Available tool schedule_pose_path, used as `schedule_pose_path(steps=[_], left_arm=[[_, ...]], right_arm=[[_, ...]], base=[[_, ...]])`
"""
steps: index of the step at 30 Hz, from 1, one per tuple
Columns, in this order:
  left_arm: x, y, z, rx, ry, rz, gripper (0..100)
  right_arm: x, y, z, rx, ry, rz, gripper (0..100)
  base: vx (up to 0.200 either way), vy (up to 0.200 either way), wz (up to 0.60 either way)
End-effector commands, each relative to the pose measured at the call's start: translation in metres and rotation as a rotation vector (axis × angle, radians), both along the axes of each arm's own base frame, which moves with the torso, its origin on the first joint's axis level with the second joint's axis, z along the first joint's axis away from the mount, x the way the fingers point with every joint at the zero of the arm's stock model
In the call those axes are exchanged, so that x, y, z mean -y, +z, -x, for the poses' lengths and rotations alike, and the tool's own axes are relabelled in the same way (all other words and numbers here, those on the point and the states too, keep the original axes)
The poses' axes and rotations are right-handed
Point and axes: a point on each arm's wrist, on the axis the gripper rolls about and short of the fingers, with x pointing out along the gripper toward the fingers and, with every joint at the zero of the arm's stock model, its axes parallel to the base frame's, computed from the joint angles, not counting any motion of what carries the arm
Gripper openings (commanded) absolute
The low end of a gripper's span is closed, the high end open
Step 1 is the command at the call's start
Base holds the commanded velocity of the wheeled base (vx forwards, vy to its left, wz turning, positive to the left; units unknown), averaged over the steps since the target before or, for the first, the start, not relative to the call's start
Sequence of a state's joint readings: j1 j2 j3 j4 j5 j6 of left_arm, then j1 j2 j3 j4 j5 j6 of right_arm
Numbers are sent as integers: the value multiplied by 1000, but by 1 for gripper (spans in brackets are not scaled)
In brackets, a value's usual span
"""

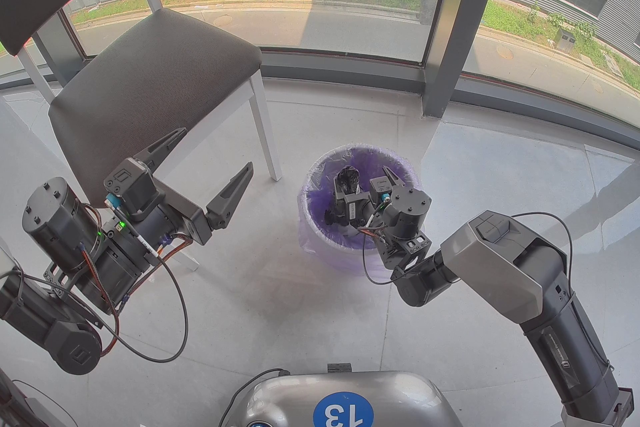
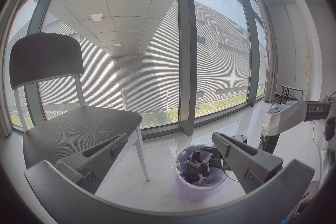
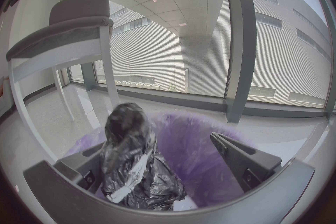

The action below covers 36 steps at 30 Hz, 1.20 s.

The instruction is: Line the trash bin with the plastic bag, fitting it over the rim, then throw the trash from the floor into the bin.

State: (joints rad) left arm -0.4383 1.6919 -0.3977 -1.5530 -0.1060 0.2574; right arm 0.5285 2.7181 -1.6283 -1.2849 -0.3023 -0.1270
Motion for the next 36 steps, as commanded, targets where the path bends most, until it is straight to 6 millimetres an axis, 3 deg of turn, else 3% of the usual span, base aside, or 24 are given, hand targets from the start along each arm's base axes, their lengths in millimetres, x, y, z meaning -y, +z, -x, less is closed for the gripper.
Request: schedule_pose_path(steps=[1, 17, 22, 26, 29, 32, 36], left_arm=[[0, 2, 1, 16, 0, 7, 100], [0, 3, 1, 20, -2, 9, 100], [0, -2, 3, 0, -5, 1, 100], [0, -7, 4, -20, -13, -7, 100], [9, -17, -11, -54, -25, -11, 100], [17, -16, -26, -30, -21, -11, 100], [29, 5, -34, 57, -38, 30, 100]], right_arm=[[3, 35, 3, 52, -4, -22, 100], [18, 70, 23, 40, -13, 0, 100], [31, 68, 33, -4, -29, 54, 100], [42, 80, 39, -15, -45, 65, 100], [70, 113, 57, -66, -83, 100, 100], [90, 131, 72, -103, -109, 117, 100], [122, 145, 78, -102, -175, 108, 100]], base=[[0, 0, 0], [0, 0, 0], [0, 0, 0], [0, 0, 0], [0, 0, 0], [0, 0, 0], [0, 0, 0]])
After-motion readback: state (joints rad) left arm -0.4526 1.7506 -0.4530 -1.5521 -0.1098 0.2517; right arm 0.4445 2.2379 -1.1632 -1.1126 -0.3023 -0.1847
